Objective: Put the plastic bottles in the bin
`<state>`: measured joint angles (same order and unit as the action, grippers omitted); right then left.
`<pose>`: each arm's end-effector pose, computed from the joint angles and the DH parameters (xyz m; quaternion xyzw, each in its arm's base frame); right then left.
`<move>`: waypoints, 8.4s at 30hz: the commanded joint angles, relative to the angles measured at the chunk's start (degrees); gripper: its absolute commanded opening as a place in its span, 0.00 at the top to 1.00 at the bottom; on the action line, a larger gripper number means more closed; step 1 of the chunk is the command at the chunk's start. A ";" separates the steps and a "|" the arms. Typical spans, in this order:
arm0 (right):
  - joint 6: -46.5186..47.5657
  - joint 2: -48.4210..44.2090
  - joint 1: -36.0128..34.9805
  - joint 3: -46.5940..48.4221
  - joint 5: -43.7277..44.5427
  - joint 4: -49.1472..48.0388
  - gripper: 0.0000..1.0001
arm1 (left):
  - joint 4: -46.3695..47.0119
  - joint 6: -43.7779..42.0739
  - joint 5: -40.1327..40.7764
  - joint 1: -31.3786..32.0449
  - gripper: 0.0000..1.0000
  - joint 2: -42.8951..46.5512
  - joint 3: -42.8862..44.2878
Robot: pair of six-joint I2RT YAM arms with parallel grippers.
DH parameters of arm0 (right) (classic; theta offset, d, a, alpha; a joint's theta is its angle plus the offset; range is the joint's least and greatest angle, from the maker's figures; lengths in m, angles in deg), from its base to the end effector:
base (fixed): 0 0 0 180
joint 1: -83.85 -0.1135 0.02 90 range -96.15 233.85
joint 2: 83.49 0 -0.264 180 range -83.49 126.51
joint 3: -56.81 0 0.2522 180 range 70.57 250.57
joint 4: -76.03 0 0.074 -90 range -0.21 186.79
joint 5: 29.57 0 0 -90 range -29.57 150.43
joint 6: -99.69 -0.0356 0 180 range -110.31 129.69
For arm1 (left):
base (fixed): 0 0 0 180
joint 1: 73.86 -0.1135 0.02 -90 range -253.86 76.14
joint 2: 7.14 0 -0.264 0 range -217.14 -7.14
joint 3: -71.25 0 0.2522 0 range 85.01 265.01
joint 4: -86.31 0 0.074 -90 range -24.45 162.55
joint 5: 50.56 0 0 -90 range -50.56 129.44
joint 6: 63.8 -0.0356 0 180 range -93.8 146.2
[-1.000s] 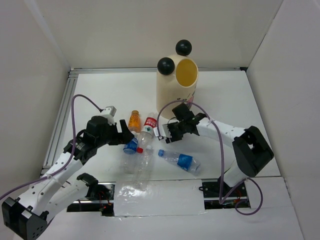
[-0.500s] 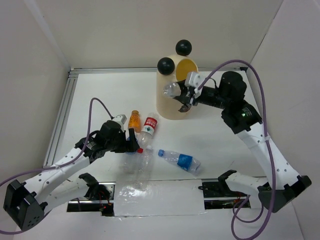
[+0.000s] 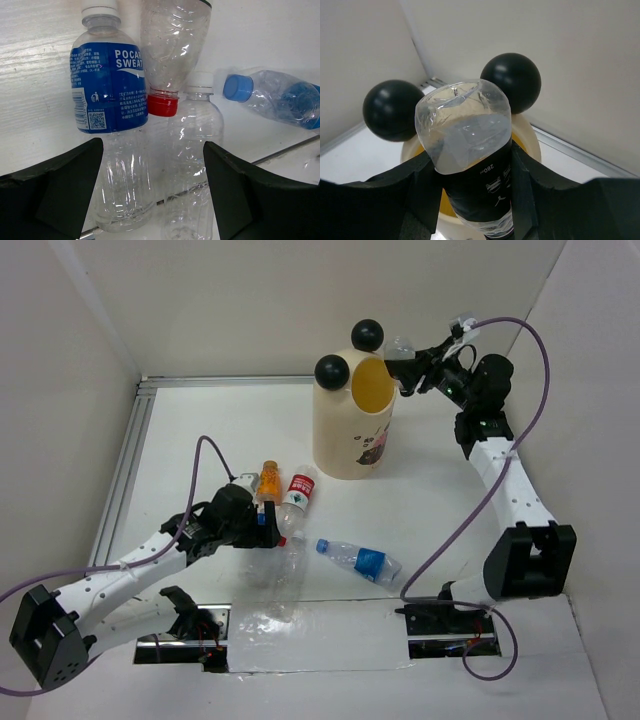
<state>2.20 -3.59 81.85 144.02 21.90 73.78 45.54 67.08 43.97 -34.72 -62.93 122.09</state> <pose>0.3233 0.0335 0.4224 -0.2224 0.6209 0.2719 0.7007 0.1563 -0.1236 0.2317 -0.0289 0.9252 -0.2141 0.3120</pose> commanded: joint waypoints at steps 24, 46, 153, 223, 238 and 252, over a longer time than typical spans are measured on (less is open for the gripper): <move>-30.74 13.71 -2.13 -7.27 -8.49 -37.78 0.35 | -2.70 1.92 5.04 2.53 0.05 -0.64 3.61; -16.43 7.03 7.44 -0.77 -20.45 -13.28 0.00 | -8.41 3.49 17.95 4.63 0.00 -19.95 11.52; 85.44 -14.42 14.58 -23.10 -23.26 79.01 0.00 | 59.44 -63.47 8.56 12.36 0.01 -64.90 83.51; 52.82 10.73 -29.86 14.93 3.06 74.01 1.00 | -2.63 5.88 22.63 28.28 0.01 8.16 0.98; 42.09 -3.43 -2.05 24.56 -38.29 33.02 1.00 | 3.71 0.95 20.33 28.28 0.01 -1.60 2.65; 44.84 7.63 -8.45 24.82 -34.07 17.69 1.00 | 4.24 3.67 20.34 28.28 0.01 -9.34 3.17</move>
<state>47.12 3.78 75.18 168.72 -11.82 99.96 47.95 69.88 64.32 -6.79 -72.27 123.03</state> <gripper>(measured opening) 0.413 0.993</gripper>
